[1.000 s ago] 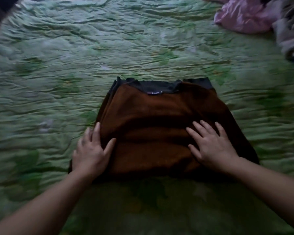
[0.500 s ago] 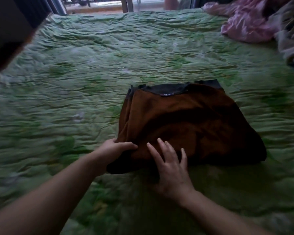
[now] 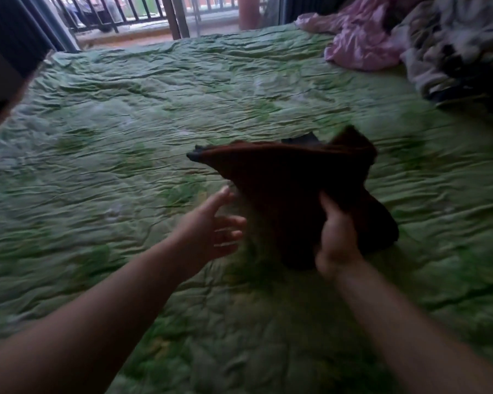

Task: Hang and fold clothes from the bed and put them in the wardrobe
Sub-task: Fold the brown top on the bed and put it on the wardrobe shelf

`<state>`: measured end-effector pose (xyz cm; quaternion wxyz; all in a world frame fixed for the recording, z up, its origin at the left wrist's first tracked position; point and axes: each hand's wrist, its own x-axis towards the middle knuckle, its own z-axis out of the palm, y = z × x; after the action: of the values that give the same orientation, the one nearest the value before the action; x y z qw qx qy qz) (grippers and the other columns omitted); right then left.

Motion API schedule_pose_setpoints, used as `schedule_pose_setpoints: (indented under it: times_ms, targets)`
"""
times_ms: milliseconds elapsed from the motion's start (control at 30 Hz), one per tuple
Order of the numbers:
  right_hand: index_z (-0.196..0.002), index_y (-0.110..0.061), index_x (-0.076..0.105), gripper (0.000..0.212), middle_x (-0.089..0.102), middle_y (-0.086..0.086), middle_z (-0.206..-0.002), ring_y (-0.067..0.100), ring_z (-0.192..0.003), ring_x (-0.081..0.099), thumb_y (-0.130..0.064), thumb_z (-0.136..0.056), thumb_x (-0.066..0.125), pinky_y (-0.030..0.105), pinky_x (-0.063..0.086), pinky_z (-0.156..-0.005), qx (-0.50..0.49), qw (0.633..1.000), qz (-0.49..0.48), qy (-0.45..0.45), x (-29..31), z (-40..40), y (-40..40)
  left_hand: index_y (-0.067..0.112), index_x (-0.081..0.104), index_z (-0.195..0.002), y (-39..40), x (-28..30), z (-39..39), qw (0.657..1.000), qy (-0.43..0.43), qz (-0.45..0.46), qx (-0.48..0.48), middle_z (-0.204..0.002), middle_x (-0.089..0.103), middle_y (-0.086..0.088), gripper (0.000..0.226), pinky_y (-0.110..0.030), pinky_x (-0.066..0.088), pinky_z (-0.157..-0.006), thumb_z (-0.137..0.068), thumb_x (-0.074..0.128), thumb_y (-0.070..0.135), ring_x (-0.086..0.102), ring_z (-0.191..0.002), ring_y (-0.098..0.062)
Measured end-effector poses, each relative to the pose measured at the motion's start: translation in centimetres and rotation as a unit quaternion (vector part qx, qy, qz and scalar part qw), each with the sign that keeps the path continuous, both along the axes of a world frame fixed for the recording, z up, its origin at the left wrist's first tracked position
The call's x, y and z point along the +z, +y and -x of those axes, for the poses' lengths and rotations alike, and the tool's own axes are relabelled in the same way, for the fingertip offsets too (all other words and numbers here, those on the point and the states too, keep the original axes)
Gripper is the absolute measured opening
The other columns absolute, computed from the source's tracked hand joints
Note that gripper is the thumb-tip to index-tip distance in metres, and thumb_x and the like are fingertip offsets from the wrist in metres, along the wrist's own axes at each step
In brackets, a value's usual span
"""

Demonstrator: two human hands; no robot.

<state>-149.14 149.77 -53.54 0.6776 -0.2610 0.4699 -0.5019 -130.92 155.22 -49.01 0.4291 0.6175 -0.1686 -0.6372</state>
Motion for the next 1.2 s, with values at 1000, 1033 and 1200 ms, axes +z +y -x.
schedule_pose_setpoints:
  times_ms: [1000, 1033, 1200]
  targets:
    - [-0.135, -0.035, 0.044, 0.059, 0.044, -0.002, -0.141, 0.024, -0.129, 0.041, -0.059, -0.083, 0.054, 0.044, 0.033, -0.104, 0.261, 0.569, 0.265, 0.733, -5.5, 9.8, -13.0, 0.013, 0.059, -0.116, -8.0, -11.5, 10.5, 0.985, -0.156, -0.069, -0.024, -0.107, 0.067, -0.002, 0.052, -0.028, 0.052, -0.085, -0.072, 0.082, 0.029, 0.065, -0.094, -0.016]
    - [-0.141, -0.037, 0.034, 0.068, 0.037, 0.001, -0.146, 0.028, -0.132, 0.037, -0.067, -0.081, 0.049, 0.047, 0.032, -0.106, 0.270, 0.583, 0.209, 0.737, -6.4, 10.5, -13.2, 0.015, 0.059, -0.116, -8.0, -11.9, 10.8, 0.986, -0.151, -0.064, -0.017, -0.109, 0.067, -0.002, 0.057, -0.031, 0.052, -0.089, -0.068, 0.085, 0.030, 0.065, -0.097, -0.017]
    - [-0.143, -0.042, 0.021, 0.081, 0.048, 0.013, -0.136, 0.034, -0.119, 0.052, -0.076, -0.075, 0.047, 0.046, 0.045, -0.098, 0.280, 0.700, 0.115, 0.647, -8.0, 11.8, -13.0, 0.017, 0.053, -0.119, -7.9, -12.8, 11.1, 0.994, -0.095, -0.045, 0.009, -0.114, 0.067, -0.003, 0.092, -0.040, 0.052, -0.095, -0.038, 0.090, 0.041, 0.066, -0.102, -0.019]
